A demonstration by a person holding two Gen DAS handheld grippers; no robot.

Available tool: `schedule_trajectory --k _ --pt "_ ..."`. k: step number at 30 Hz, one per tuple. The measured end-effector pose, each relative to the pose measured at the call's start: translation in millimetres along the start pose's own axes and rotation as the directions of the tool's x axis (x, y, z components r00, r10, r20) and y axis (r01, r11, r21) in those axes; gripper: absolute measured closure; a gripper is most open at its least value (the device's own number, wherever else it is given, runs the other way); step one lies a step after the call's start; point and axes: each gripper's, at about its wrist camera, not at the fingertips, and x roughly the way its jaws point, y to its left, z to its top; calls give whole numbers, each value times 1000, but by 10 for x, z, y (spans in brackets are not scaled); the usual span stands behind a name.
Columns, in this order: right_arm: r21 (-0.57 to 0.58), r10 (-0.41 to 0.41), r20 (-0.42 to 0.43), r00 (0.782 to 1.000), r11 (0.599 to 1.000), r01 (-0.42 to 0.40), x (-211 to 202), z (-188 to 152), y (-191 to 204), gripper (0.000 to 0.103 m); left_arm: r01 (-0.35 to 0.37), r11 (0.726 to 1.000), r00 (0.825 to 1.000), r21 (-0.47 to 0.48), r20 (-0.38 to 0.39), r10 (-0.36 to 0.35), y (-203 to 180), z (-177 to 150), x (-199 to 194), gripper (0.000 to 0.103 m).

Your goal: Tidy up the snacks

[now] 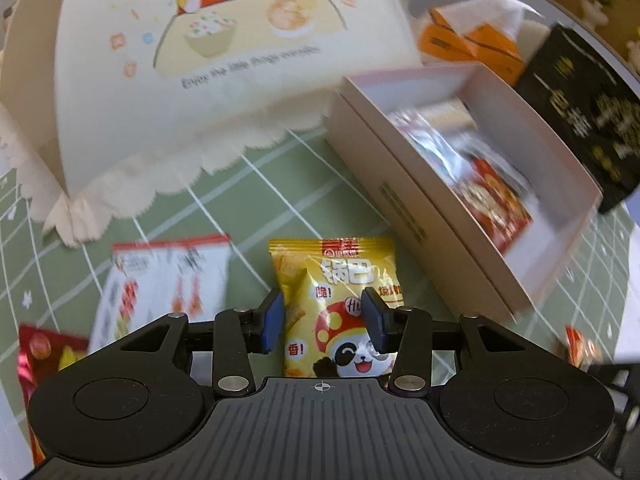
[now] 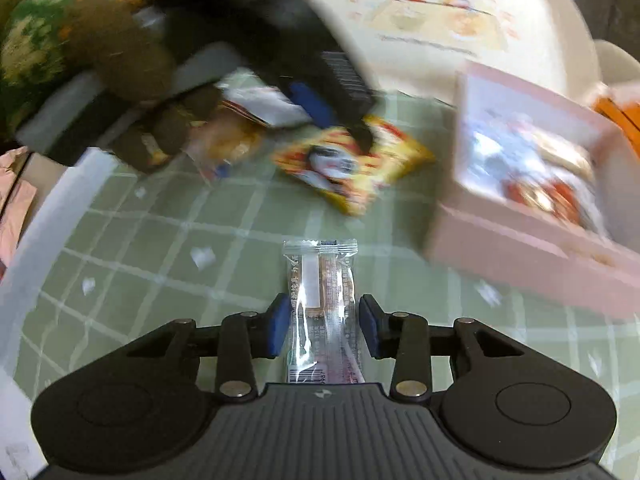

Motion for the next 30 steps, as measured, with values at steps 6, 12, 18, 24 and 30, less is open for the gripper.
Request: schedule_trajectory --k 6,12,18,24,30 --pt "90 -81 -13 997 993 82 -152 -165 -536 65 49 999 998 -22 -48 -50 -217 -432 -203 55" --pt "144 -73 -1 997 987 72 -124 -238 -701 55 65 984 998 -165 20 -62 -45 -548 -500 57" --pt "131 -102 6 995 986 100 -95 -276 -534 45 -153 895 960 -420 151 235 716 -155 -643 58" --pt "127 -131 31 991 984 127 -119 -359 -496 37 -191 878 970 -439 50 236 1031 -24 -230 57" --pt "136 -118 39 992 984 111 -107 -352 -504 29 -59 947 995 -317 56 80 649 -249 -281 59"
